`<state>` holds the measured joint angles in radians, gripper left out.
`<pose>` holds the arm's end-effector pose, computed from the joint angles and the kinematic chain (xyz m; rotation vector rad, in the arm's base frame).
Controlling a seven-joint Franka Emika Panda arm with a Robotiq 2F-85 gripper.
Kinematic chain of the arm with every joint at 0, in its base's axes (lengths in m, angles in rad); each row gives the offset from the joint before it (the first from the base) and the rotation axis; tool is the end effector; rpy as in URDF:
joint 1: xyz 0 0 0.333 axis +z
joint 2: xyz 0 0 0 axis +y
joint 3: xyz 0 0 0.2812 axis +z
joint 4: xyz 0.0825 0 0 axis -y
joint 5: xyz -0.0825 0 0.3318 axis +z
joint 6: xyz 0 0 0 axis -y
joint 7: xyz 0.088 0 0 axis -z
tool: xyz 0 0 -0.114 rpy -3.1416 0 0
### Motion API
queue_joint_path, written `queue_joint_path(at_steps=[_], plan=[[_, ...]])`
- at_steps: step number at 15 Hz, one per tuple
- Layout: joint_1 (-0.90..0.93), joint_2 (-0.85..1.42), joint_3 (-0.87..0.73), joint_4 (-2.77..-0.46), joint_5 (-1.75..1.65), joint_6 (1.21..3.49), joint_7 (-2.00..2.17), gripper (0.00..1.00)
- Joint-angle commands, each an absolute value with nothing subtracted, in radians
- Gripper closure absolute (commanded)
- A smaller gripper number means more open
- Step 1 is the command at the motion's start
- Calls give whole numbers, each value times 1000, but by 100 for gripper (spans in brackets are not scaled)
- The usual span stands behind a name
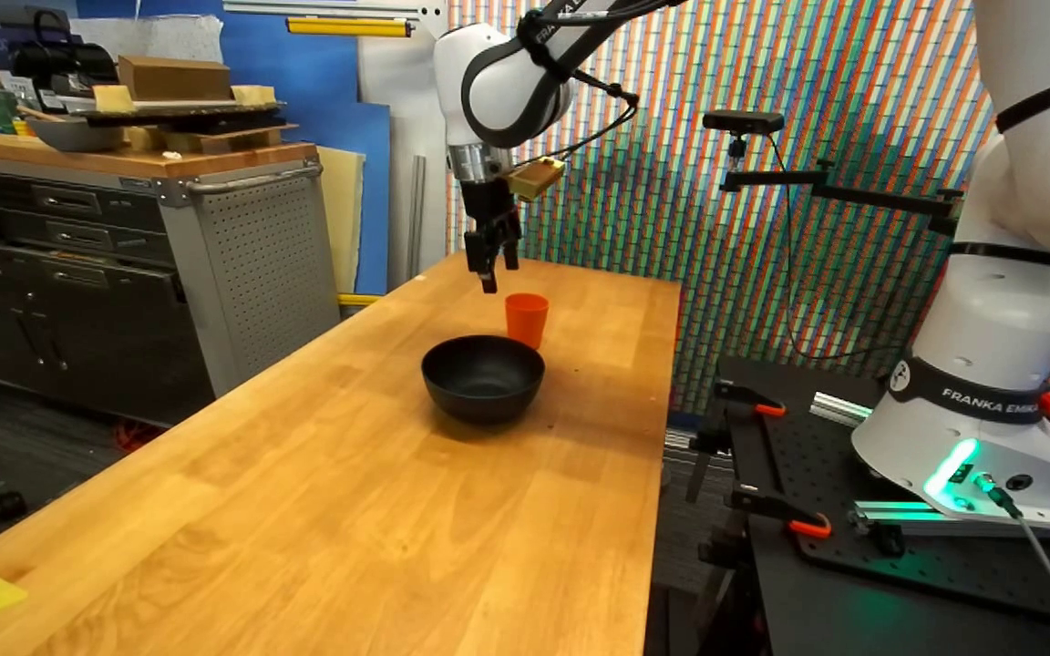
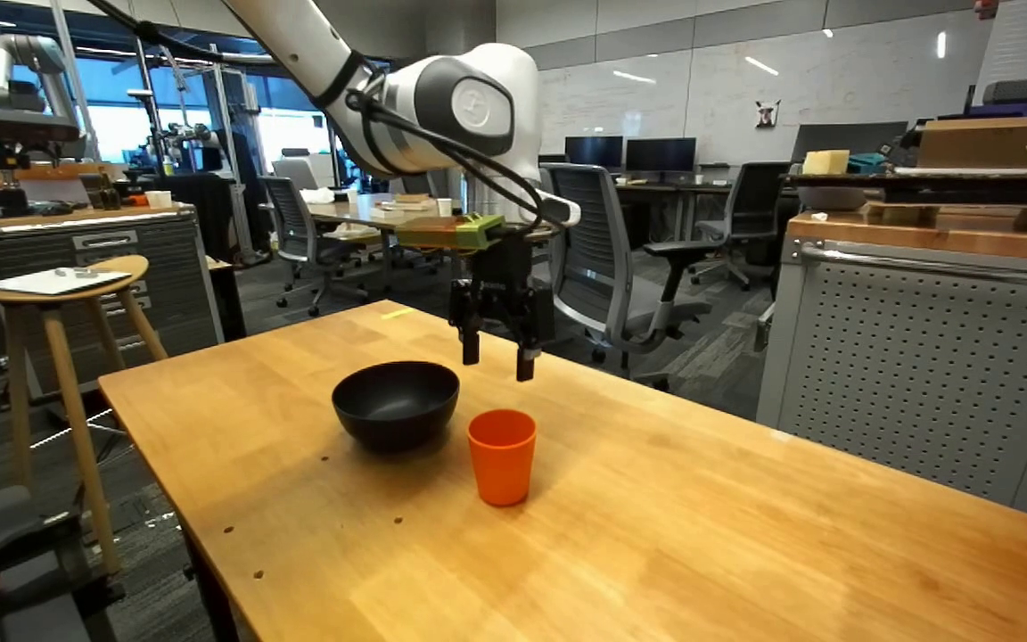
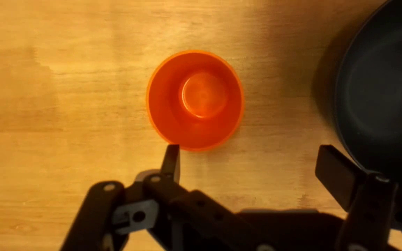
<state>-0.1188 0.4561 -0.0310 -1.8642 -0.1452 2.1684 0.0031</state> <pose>0.5599 -0.0903 0.2580 3.0146 -0.0902 -0.2432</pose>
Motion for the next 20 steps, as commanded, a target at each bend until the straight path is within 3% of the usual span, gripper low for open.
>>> queue_joint_path(at_steps=[1, 5, 6, 8, 16, 17, 20], plan=[[-130, 503, -48, -1844, -85, 2125, -34, 0], [-141, 536, -48, -1850, -51, 2119, -49, 0], [-143, 539, -46, -1852, -45, 2122, -57, 25], [-146, 544, -41, -1849, -26, 2117, -67, 34], [-152, 535, -47, -1854, 10, 2121, -79, 96], [-153, 536, -48, -1853, 10, 2120, -79, 100], [-148, 514, -59, -1859, 0, 2126, -61, 98]])
